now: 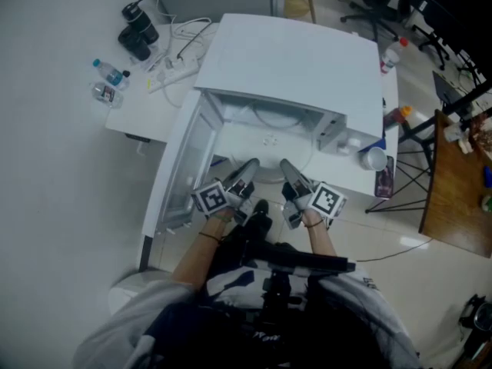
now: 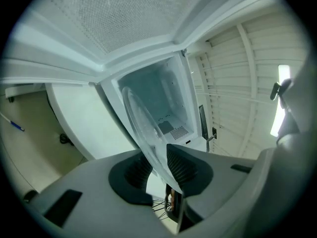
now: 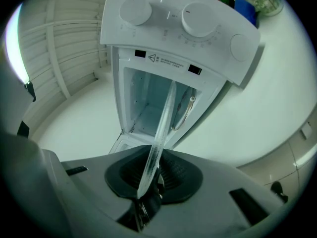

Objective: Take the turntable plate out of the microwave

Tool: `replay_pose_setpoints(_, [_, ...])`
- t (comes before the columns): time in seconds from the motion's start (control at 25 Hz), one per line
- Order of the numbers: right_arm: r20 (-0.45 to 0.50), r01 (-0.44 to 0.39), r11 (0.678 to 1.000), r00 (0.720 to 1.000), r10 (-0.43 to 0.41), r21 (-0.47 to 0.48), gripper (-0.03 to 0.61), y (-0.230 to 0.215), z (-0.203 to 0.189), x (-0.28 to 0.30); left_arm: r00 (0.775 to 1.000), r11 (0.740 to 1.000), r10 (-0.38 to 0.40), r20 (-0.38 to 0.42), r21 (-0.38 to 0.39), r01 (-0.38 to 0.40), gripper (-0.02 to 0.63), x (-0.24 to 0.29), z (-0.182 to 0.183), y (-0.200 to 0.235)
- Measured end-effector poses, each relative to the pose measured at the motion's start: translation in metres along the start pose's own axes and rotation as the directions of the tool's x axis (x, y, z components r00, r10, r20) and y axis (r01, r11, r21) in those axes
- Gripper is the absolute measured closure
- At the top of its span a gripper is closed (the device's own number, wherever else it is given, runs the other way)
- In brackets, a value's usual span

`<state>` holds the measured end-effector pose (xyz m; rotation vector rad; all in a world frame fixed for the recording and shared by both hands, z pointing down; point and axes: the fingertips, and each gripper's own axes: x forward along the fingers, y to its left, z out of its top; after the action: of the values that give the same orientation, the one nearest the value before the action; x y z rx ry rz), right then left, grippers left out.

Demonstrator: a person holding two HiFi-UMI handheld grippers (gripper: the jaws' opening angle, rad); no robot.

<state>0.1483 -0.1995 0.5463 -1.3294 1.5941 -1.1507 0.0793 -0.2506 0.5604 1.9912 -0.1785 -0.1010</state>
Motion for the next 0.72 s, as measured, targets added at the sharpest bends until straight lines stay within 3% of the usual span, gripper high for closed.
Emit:
replay_pose_setpoints(0.4, [-0.028,-0.003,0.999,1.000,0.001,-0.054,0.520,0.014,-0.024,-0.039,0.999,1.000,-0.007,0.040,0.026,0.006,0.526,-0.031,-0.031,-0.025])
replay_pose_setpoints(0.52, [-0.029,-0.012,0.999,1.000,0.010,-0.044,0.519,0.022,-0.034,-0.053,0.999,0.997,-0.011,0.039,0.075,0.008,0.526,-0.042,-0.042,-0.031])
replay_pose_setpoints(0.72, [-0.033,-0.016,0.998,0.999,0.014,-0.068,0.518,0.031,-0.047,-0.080,0.998,0.994,0.055,0.044,0.090,-0.058,0.526,-0.064,-0.064,-0.039])
